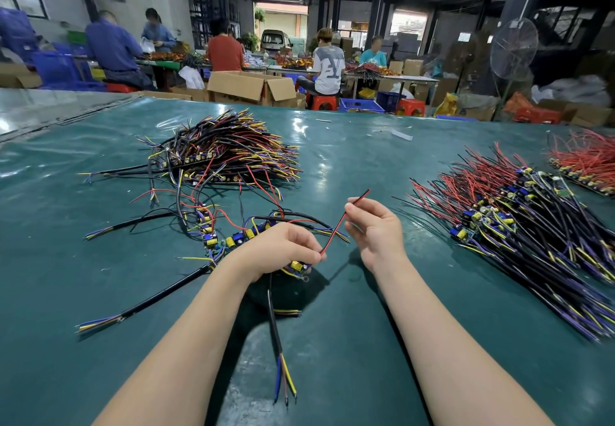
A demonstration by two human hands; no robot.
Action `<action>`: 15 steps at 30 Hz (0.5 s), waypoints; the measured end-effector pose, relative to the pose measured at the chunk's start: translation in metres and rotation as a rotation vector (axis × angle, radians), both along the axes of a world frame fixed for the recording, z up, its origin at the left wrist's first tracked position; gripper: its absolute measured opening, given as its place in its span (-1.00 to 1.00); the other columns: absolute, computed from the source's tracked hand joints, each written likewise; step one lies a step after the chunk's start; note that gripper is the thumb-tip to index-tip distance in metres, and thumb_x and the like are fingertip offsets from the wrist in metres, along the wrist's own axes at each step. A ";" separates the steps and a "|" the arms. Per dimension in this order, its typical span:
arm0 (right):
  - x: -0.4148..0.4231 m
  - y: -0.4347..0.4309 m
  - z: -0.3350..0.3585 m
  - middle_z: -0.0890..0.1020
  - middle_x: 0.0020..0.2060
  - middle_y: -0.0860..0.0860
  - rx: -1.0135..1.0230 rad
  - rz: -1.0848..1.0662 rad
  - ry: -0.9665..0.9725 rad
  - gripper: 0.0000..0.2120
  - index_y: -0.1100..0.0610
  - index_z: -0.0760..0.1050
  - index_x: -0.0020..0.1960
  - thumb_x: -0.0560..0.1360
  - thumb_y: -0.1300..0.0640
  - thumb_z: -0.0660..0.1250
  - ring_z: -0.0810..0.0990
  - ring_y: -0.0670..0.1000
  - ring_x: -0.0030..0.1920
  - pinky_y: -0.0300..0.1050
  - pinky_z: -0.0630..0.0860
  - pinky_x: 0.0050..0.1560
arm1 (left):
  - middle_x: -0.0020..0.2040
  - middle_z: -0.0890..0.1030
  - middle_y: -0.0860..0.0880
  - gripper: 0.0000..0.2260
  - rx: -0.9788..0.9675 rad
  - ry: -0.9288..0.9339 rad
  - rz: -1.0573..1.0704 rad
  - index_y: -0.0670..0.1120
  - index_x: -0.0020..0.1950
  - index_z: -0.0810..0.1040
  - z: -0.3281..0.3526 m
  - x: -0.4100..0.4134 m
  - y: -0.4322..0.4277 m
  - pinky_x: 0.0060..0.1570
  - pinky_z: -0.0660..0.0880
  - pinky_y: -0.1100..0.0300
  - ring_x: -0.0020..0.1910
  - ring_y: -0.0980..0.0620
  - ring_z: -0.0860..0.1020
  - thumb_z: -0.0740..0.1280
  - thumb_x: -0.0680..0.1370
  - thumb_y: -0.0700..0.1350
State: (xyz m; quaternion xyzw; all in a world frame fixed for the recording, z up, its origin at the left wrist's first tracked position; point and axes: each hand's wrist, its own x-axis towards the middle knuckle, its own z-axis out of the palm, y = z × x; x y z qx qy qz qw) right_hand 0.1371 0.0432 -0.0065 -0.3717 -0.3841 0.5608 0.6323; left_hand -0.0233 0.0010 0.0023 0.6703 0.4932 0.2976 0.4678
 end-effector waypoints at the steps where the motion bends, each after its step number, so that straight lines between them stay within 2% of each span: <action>1: -0.001 0.000 0.000 0.57 -0.55 -0.14 0.004 -0.020 -0.001 -0.77 0.14 0.52 -0.27 0.41 0.45 0.32 0.54 -0.23 -0.49 -0.39 0.47 -0.44 | -0.40 0.59 0.06 -0.70 -0.001 -0.002 -0.003 -0.02 -0.38 0.58 0.001 0.000 -0.001 -0.11 0.39 0.20 -0.43 0.23 0.51 0.34 0.46 -0.35; 5: 0.003 0.002 0.001 0.59 -0.54 -0.12 0.023 -0.113 0.053 -0.75 0.15 0.52 -0.27 0.39 0.49 0.32 0.55 -0.21 -0.48 -0.39 0.49 -0.42 | -0.30 0.60 -0.04 -0.72 -0.005 0.018 -0.013 0.00 -0.41 0.59 0.002 0.001 -0.003 -0.04 0.37 0.14 -0.37 0.18 0.50 0.37 0.44 -0.30; 11: 0.005 0.002 0.004 0.55 -0.58 -0.06 -0.062 -0.092 0.158 -0.83 0.17 0.49 -0.27 0.44 0.38 0.33 0.49 -0.15 -0.59 -0.34 0.48 -0.50 | -0.32 0.63 0.04 -0.65 -0.035 0.017 -0.047 0.01 -0.44 0.58 0.004 0.000 -0.005 -0.13 0.42 0.31 -0.35 0.22 0.53 0.34 0.45 -0.36; 15: 0.007 0.004 0.005 0.53 -0.59 -0.05 -0.109 -0.100 0.208 -0.85 0.20 0.49 -0.27 0.46 0.35 0.31 0.44 -0.16 -0.61 -0.36 0.44 -0.54 | -0.29 0.62 -0.01 -0.65 -0.021 0.042 -0.040 0.02 -0.46 0.59 0.006 0.003 -0.006 -0.08 0.41 0.27 -0.34 0.21 0.52 0.35 0.44 -0.35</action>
